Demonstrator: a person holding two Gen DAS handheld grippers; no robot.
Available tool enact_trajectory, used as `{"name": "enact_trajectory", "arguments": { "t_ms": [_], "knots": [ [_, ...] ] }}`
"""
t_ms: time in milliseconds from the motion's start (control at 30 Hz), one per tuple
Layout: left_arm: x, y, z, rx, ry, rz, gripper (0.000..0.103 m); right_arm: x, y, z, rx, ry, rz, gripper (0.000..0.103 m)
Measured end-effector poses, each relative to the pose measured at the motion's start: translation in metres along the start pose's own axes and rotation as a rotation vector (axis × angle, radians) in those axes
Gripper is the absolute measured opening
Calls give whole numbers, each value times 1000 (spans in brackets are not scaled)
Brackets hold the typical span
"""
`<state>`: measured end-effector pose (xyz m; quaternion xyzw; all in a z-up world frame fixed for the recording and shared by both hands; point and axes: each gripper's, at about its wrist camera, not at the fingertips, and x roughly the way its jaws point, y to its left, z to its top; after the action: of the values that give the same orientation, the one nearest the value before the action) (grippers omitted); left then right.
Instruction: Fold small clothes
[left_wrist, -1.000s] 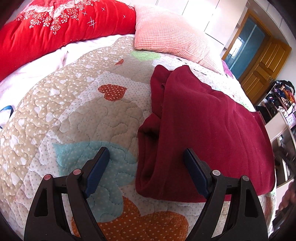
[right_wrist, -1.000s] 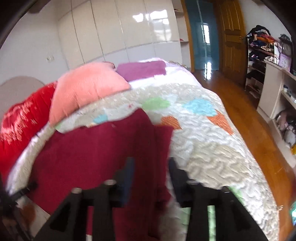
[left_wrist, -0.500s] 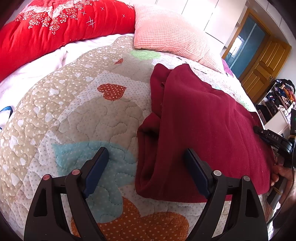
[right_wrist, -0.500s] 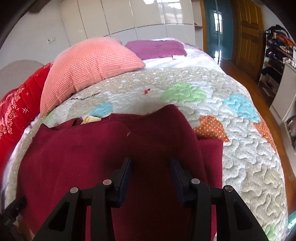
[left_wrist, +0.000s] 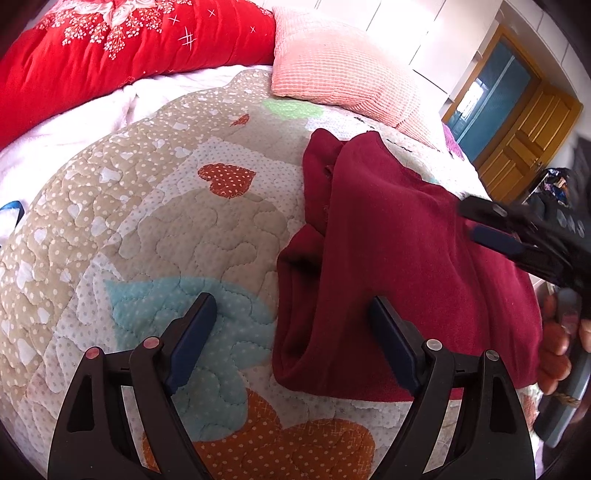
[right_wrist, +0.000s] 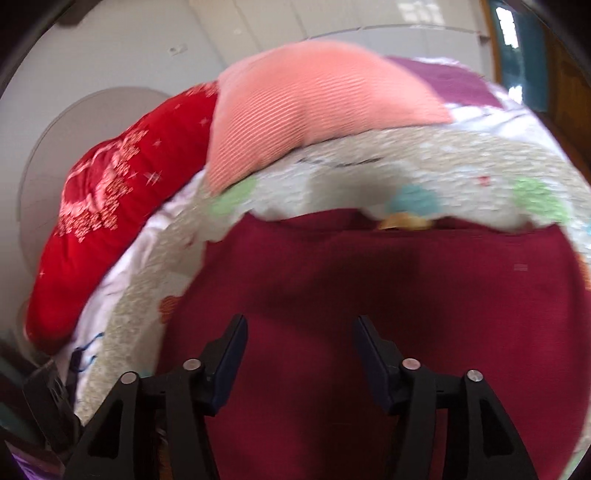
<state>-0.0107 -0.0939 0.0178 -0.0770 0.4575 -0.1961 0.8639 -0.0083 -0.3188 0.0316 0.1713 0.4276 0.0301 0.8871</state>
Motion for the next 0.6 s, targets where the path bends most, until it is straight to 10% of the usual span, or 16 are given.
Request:
{"name": "enact_trajectory", "arguments": {
  "t_ms": [333, 500, 600],
  "knots": [
    [-1, 2, 0, -24, 2, -18, 85, 83, 76, 38, -193, 145, -58, 73],
    [-2, 3, -1, -33, 2, -23, 85, 122, 99, 31, -369, 227, -220, 87],
    [-2, 3, -2, -32, 1, -22, 85, 124, 104, 20, -481, 174, -300, 71]
  ]
}}
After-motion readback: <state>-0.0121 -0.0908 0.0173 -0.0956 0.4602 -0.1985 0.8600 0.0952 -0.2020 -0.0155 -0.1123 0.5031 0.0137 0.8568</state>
